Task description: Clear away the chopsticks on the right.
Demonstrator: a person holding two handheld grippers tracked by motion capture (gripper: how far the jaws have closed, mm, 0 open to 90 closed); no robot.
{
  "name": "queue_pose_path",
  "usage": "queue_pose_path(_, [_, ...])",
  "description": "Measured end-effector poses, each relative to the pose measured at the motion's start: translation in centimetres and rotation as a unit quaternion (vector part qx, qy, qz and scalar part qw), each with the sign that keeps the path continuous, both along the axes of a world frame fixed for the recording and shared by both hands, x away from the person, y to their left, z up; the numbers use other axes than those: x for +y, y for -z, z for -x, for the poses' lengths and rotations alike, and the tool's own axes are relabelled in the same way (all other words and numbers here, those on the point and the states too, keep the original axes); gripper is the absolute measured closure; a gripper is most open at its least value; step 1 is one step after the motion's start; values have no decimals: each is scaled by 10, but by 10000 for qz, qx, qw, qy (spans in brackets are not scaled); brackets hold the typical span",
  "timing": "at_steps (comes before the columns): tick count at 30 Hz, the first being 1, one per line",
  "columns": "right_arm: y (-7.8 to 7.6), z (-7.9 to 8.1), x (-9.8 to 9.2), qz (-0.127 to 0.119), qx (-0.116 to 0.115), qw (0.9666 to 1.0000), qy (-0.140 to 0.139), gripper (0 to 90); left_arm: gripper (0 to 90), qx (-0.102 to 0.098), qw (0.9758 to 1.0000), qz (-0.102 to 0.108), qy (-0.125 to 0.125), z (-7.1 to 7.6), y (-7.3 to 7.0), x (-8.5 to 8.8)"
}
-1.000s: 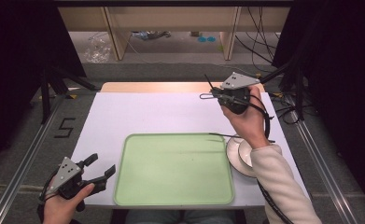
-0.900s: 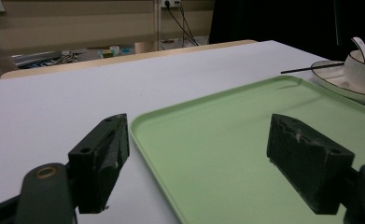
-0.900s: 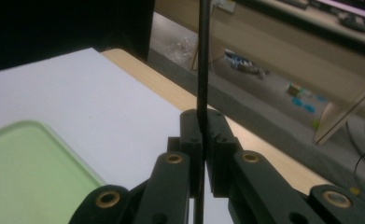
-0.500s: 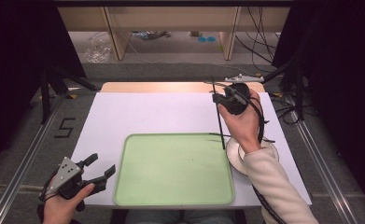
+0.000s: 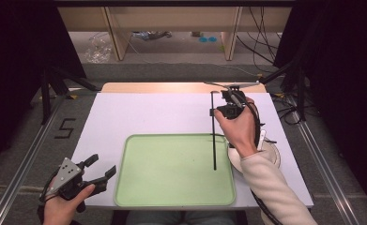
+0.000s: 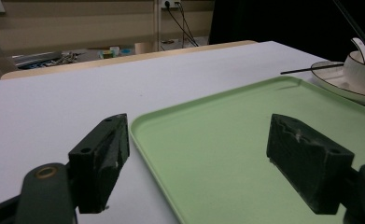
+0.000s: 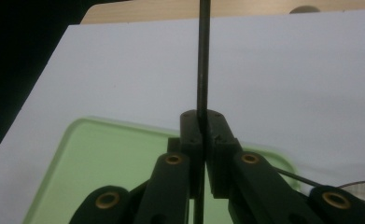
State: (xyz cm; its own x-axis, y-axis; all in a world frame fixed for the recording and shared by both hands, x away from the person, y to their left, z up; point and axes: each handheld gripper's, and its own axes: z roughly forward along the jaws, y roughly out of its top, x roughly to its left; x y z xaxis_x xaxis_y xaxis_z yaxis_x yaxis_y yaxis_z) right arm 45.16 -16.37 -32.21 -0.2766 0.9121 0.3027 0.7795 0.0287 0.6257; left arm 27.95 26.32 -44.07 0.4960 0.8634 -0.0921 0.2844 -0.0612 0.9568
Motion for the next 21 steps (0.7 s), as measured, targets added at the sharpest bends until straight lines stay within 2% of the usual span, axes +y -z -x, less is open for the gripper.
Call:
queue_pose_path(1, [0, 1, 2, -20, 221, 9997, 108, 879, 212, 2, 10000, 3, 0, 0, 0, 0])
queue_pose_path(3, [2, 1, 3, -33, 336, 9994, 122, 879, 212, 0, 10000, 3, 2, 0, 0, 0])
queue_pose_path(5, [4, 0, 7, -50, 565, 9981, 237, 879, 212, -3, 10000, -4, 1, 0, 0, 0])
queue_pose_path(6, [6, 0, 8, -73, 635, 9976, 262, 879, 212, -3, 10000, -4, 2, 0, 0, 0])
queue_pose_path(8, [12, -2, 8, -12, 597, 9981, 158, 879, 212, -3, 10000, 2, 2, 0, 0, 0])
queue_pose_path(9, [13, -1, 9, 21, 741, 9971, 163, 879, 212, -3, 10000, -2, 2, 0, 0, 0])
queue_pose_path(10, [13, 0, 11, 55, 1012, 9944, 301, 879, 212, -3, 10000, 4, 4, 0, 0, 0])
queue_pose_path(11, [17, -1, 11, 90, 1068, 9940, 204, 879, 212, 0, 10000, 0, 7, 0, 0, 0])
queue_pose_path(14, [24, -3, 14, 128, 1368, 9901, 292, 880, 212, -2, 10000, 2, 9, 0, 0, 0])
queue_pose_path(15, [28, -4, 14, 143, 1369, 9900, 293, 880, 212, 3, 10000, 3, 6, 0, 0, 0])
queue_pose_path(16, [33, -6, 13, 289, 1319, 9906, 202, 880, 212, 1, 10000, 5, 6, 0, 0, 0])
queue_pose_path(17, [37, -7, 15, 245, 1442, 9889, 262, 879, 212, 1, 10000, -1, 11, 0, 0, 0])
queue_pose_path(18, [38, -6, 17, 221, 1768, 9833, 384, 879, 212, 2, 10000, 4, 7, 0, 0, 0])
queue_pose_path(19, [45, -8, 16, 311, 1651, 9854, 266, 879, 212, 4, 10000, 1, 7, 0, 0, 0])
queue_pose_path(21, [52, -10, 18, 312, 1857, 9815, 336, 880, 212, 4, 10000, 2, 10, 0, 0, 0])
